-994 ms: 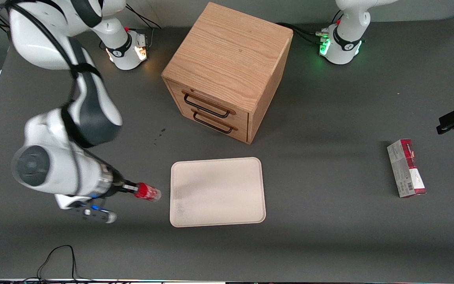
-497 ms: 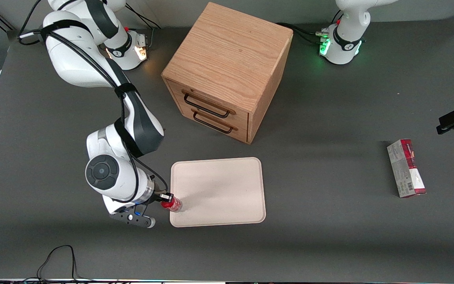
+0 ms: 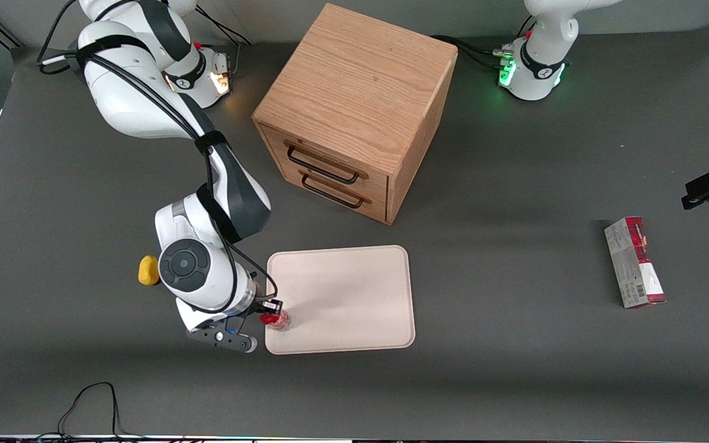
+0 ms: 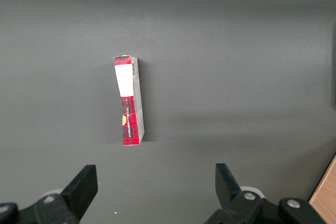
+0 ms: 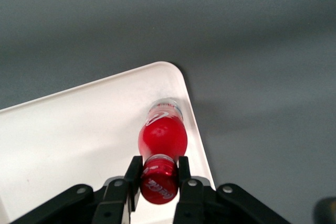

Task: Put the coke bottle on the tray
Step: 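Carry the bottle over the cream tray's corner and lower it, then open the right gripper to release the bottle on the tray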

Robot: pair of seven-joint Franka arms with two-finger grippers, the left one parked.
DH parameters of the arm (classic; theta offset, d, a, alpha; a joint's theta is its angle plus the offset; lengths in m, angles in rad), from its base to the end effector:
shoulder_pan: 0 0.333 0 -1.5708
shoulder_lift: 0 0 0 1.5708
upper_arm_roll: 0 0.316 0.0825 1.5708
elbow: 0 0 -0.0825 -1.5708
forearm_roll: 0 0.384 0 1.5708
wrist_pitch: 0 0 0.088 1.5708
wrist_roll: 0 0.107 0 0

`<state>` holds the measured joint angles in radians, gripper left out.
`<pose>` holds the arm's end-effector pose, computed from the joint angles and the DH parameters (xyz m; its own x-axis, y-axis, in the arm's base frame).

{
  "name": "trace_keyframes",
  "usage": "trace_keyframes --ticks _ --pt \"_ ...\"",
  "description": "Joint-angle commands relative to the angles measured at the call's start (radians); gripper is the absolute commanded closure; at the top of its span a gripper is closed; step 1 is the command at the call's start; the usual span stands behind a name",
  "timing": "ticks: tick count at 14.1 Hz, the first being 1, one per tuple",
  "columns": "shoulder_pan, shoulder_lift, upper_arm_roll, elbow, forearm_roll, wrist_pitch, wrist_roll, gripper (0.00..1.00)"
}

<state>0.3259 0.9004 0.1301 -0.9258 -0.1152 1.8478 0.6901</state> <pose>0.7219 0.2999 0.3452 0.9674 -0.2517 0.0271 -0.2515 -0.9678 -0.0097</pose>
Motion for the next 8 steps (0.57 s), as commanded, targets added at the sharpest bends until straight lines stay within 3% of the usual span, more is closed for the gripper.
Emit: trace_keyframes --ticks 1,2,3,4,6,8 --pt "0.015 0.023 -0.001 0.044 -0.029 0.008 0.032 1.0" --pt "0.013 0.028 -0.001 0.044 -0.031 0.008 0.032 1.0" --pt "0.013 0.028 -0.001 0.044 -0.031 0.01 0.032 0.87" --pt "0.015 0.029 -0.001 0.042 -0.044 0.014 0.031 0.04" --pt "0.031 0.032 0.0 0.041 -0.106 0.022 0.034 0.0" --pt "0.031 0.032 0.0 0.039 -0.106 0.022 0.034 0.0"
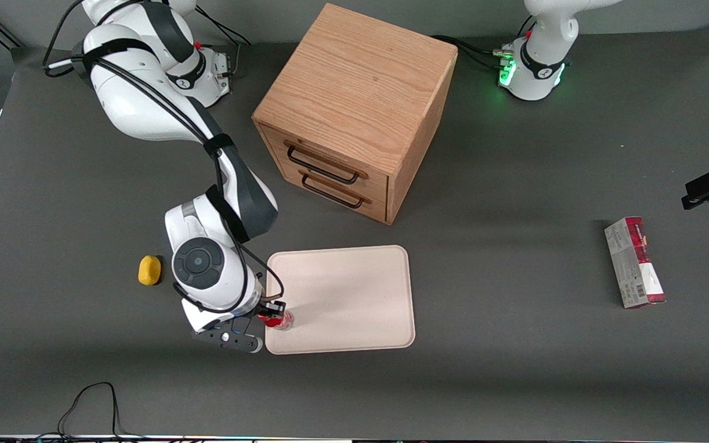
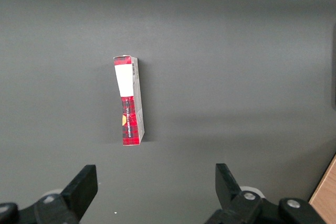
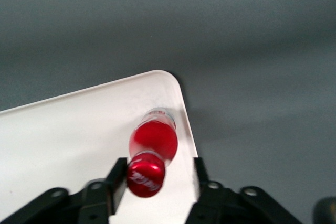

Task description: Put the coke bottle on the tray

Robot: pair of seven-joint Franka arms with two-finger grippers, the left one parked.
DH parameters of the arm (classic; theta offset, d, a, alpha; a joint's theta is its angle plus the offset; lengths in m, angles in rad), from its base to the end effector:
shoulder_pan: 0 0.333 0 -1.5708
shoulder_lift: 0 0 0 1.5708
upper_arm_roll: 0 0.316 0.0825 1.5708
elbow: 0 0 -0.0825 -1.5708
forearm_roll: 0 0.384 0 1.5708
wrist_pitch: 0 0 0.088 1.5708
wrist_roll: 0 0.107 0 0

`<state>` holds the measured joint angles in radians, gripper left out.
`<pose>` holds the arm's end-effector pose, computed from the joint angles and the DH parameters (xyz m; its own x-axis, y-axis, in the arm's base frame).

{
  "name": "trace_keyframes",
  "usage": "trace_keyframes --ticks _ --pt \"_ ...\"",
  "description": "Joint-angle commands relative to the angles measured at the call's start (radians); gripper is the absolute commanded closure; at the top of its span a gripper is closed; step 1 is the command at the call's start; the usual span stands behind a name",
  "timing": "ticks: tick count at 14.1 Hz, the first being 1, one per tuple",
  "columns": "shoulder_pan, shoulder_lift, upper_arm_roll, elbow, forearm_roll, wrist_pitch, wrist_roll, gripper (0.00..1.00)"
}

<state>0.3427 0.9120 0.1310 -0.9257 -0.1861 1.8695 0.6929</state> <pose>0.7211 0.3086 0.3384 0.9733 -0.2164 0.0768 -0.2195 -0.9750 0.0353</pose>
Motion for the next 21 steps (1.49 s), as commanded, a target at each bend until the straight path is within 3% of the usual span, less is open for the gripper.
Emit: trace_keyframes --ticks 1,12,15,17,21 --pt "0.015 0.021 -0.001 0.041 -0.035 0.0 0.031 0.0" --pt "0.001 -0.002 0.001 0.041 -0.029 -0.03 0.027 0.0" --pt "-0.039 -0.085 0.004 0.039 -0.001 -0.194 -0.009 0.0" --pt "-0.085 -0.166 0.001 0.01 0.066 -0.3 -0.138 0.0" --pt "-0.201 -0.43 -0.004 -0.298 0.106 -0.306 -0.34 0.0"
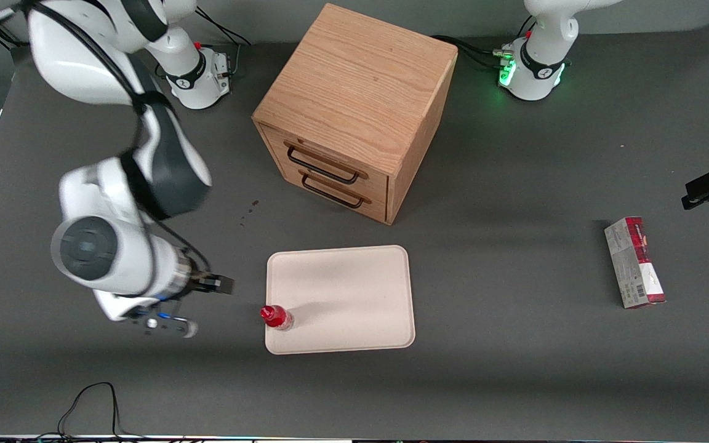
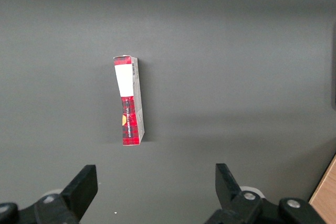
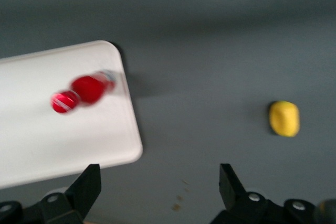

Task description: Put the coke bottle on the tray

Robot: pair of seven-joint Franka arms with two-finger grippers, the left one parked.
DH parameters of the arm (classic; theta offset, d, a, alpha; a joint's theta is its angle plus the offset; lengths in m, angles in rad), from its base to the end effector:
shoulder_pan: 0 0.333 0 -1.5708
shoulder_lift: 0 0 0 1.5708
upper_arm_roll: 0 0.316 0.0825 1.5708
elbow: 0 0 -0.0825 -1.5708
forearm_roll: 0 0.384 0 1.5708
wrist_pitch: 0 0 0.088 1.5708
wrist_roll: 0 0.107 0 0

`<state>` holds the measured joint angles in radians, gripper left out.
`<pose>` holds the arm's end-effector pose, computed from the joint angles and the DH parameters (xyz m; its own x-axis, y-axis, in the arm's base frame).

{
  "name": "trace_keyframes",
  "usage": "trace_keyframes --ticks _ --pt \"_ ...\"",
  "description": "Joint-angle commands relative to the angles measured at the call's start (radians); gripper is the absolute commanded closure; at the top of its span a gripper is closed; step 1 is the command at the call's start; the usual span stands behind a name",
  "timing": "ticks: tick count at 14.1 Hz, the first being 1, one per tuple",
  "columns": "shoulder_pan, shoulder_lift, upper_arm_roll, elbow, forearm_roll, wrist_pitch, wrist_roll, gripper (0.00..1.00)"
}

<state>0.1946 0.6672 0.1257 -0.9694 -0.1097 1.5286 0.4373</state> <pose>0.7001 0.1875 0.4735 0.9868 -0.1407 -0.0805 -0.1349 -0.9882 0.0728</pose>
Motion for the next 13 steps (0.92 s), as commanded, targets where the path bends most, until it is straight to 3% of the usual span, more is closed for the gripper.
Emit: trace_keyframes --ticks 1,4,7,9,13 --pt "-0.076 -0.26 0.0 -0.344 0.039 0.045 -0.144 0.0" --pt "-0.145 -0.495 -0.006 -0.605 0.056 0.085 -0.261 0.0" --pt "-0.15 -0.717 -0.085 -0.836 0.099 0.146 -0.38 0.0" --pt "-0.139 -0.741 -0.145 -0.81 0.122 0.095 -0.459 0.0" --pt "-0.078 -0.69 -0.167 -0.665 0.117 -0.005 -0.456 0.0"
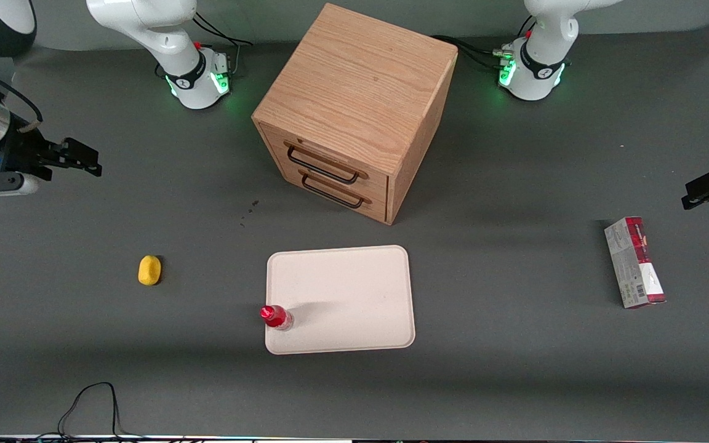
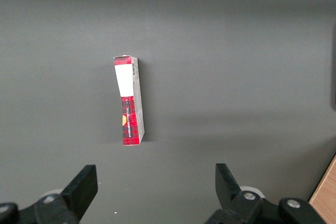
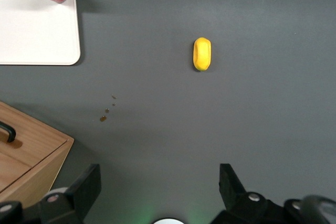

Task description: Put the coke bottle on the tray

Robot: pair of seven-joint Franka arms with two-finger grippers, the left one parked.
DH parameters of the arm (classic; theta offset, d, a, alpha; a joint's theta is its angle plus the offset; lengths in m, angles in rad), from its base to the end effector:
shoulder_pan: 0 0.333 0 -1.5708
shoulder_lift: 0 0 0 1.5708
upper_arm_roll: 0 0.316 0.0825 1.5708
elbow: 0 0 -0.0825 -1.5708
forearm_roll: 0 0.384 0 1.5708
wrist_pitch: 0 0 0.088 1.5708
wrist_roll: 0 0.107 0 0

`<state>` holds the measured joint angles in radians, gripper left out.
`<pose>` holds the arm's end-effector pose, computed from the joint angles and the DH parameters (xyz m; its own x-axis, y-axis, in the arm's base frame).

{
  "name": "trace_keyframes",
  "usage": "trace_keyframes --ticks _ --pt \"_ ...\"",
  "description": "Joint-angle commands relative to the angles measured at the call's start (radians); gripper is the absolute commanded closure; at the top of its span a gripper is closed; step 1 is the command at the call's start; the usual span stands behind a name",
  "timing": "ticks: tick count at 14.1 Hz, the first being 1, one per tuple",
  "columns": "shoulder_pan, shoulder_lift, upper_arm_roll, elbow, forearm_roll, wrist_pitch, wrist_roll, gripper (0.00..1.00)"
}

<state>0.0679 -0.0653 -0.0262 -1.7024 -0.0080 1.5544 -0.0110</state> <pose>0.5288 0.0208 0.5967 0.9952 0.0526 -0.0827 0.0532 -0.9986 0.0054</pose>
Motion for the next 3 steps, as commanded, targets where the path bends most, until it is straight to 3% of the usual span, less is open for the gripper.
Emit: trace_keyframes --ticks 1,3 --pt "0.061 0.048 -0.018 0.079 0.016 -0.04 -0.004 0.0" --pt "0.061 0.047 -0.02 0.081 0.017 -0.046 -0.006 0.0"
